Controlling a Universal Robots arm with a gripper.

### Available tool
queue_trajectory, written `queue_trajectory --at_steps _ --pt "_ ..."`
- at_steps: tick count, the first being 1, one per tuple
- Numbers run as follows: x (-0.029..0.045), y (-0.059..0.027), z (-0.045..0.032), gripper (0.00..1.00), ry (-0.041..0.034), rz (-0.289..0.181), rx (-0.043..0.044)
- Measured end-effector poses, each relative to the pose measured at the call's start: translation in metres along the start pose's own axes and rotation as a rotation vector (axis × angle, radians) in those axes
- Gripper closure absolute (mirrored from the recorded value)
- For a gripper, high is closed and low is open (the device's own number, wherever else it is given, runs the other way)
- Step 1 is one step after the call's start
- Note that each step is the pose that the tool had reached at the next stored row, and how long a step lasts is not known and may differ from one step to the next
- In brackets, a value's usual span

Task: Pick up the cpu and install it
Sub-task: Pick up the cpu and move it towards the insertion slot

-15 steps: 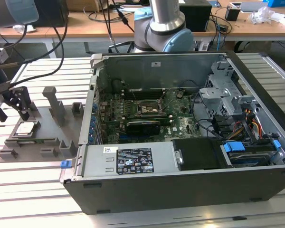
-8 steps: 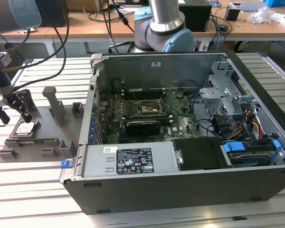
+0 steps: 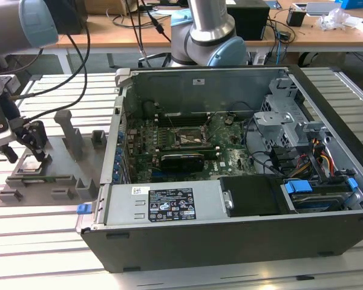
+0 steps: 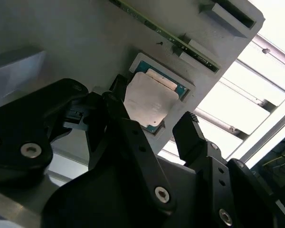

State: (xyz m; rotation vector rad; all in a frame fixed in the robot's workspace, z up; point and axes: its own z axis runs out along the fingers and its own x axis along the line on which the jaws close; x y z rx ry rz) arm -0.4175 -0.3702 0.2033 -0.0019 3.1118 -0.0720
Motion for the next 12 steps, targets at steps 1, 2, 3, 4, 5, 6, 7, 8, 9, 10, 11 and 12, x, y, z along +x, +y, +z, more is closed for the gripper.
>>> queue_trajectory --at_steps 1,2,3,4,5,6,7,8,9,10,11,12 --pt "-0.0002 0.0001 0.0017 0.34 -0.0002 -0.006 -0.0001" --pt "-0.0002 0.0002 0.0027 0.34 -0.0004 -0.009 -0.0003" --pt "-0.0003 0.0002 0.0037 0.34 -0.0006 -0.013 -0.0004" --pt "-0.0005 0.0003 0.0056 0.34 -0.0009 -0.02 -0.0006" --pt "-0.0005 0.0003 0.0065 0.34 -0.001 -0.022 -0.0007" --pt "-0.0005 0.0004 0.0074 0.34 -0.001 -0.023 -0.0007" --pt "-0.0005 0.0004 0.0089 0.34 -0.0011 -0.023 -0.0008" --pt "-0.0005 0.0005 0.0099 0.34 -0.001 -0.023 -0.0007" --pt "-0.0006 0.0005 0.011 0.34 -0.001 -0.023 -0.0007" --pt "-0.0006 0.0005 0.0115 0.34 -0.001 -0.023 -0.0006" --pt "-0.0006 0.0006 0.0124 0.34 -0.0008 -0.021 -0.0006" --pt "-0.0006 0.0009 0.0136 0.34 -0.0007 -0.016 -0.0005"
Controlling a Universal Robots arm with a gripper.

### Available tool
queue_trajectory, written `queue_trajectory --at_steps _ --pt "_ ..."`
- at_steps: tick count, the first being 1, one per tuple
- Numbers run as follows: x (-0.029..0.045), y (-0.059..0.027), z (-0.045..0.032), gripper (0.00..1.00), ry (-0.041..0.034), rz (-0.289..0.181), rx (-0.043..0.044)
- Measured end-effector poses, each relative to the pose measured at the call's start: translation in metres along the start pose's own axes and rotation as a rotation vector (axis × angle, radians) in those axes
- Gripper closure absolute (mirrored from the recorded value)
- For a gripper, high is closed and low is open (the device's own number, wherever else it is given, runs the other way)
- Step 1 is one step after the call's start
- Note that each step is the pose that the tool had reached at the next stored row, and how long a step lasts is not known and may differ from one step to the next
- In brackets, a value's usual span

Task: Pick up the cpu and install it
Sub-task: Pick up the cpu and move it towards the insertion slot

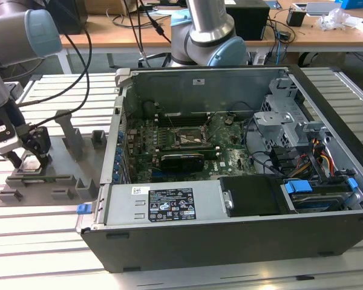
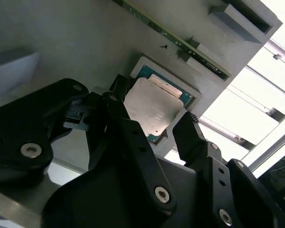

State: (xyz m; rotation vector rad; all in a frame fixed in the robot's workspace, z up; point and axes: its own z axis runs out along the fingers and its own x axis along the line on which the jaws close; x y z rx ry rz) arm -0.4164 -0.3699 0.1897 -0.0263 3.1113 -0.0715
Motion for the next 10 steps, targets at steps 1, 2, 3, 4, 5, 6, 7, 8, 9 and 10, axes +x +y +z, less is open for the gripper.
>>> queue_trajectory --at_steps 1,2,3,4,5,6,7,8,9,10 --pt "0.0001 0.0005 0.0008 0.34 0.0003 0.003 0.0002" --pt "0.0001 0.0008 0.0013 0.34 0.0003 0.004 0.0002" --pt "0.0001 0.0009 0.0018 0.34 0.0003 0.005 0.0002" --pt "0.0001 0.0011 0.0026 0.34 0.0003 0.006 0.0002" --pt "0.0002 0.0012 0.0034 0.34 0.0005 0.007 0.0003" --pt "0.0002 0.0012 0.0035 0.34 0.0006 0.007 0.0004" --pt "0.0002 0.0012 0.0036 0.34 0.0005 0.007 0.0004" --pt "0.0002 0.0013 0.0036 0.34 0.0004 0.007 0.0002" --pt "0.0002 0.0012 0.0037 0.34 0.0004 0.007 0.0003" --pt "0.0002 0.0012 0.0037 0.34 0.0004 0.007 0.0003"
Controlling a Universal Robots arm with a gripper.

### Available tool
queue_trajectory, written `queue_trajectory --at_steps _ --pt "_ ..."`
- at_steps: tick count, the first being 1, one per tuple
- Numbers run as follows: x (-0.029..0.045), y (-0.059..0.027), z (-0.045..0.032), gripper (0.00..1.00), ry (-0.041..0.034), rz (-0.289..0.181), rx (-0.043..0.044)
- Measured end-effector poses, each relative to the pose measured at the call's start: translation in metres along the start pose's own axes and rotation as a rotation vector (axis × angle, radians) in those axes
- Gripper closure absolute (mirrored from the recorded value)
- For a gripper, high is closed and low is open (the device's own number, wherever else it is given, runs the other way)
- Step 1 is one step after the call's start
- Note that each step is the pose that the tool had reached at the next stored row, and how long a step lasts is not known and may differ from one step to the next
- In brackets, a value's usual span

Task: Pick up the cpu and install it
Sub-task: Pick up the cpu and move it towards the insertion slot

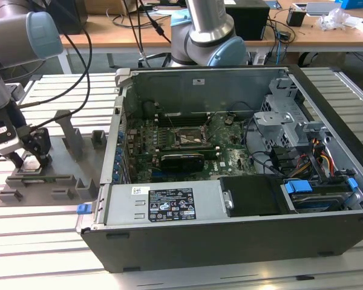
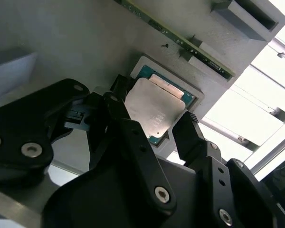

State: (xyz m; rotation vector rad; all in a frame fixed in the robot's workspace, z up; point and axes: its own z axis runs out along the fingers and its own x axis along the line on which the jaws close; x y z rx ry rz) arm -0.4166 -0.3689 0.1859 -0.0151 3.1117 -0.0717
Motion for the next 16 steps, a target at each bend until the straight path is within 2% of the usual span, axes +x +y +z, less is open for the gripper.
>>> queue_trajectory --at_steps 3,9,10,12,16 --pt "0.0 0.0 0.0 0.45 0.0 0.0 0.0001" --pt "-0.0001 0.0 -0.001 0.45 -0.0007 0.0 -0.0003" --pt "-0.0003 -0.0004 -0.0102 0.45 0.0 0.0 0.0001" --pt "-0.0006 -0.001 -0.0208 0.45 0.0 0.0 0.0001" --pt "-0.001 -0.0015 -0.0323 0.45 -0.0001 0.0 0.0"
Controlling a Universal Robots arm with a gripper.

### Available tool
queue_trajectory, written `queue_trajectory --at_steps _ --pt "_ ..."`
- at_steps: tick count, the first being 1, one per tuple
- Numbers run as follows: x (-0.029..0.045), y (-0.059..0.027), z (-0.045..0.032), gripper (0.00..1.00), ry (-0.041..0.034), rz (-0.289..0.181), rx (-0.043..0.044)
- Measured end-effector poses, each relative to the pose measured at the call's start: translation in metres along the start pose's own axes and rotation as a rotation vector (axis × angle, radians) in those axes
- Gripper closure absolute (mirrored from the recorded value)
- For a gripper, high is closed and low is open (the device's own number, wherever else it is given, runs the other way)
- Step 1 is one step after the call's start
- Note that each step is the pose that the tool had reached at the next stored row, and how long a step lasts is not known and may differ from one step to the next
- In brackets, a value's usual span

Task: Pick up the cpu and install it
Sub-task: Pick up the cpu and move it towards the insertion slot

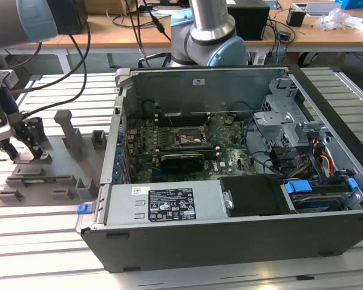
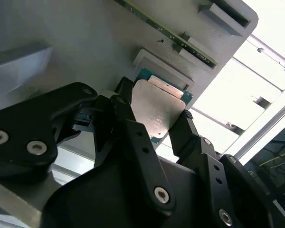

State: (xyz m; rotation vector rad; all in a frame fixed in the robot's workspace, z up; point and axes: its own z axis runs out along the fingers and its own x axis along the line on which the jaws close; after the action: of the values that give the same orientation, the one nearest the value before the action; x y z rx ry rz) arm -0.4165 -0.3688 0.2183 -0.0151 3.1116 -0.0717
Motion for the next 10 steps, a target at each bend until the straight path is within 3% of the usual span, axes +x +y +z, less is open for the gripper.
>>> queue_trajectory --at_steps 4,10 --pt "-0.0004 -0.0006 -0.0134 0.45 0.0 0.0 0.0" --pt "-0.0006 -0.001 -0.0225 0.45 0.0 0.0 0.0"
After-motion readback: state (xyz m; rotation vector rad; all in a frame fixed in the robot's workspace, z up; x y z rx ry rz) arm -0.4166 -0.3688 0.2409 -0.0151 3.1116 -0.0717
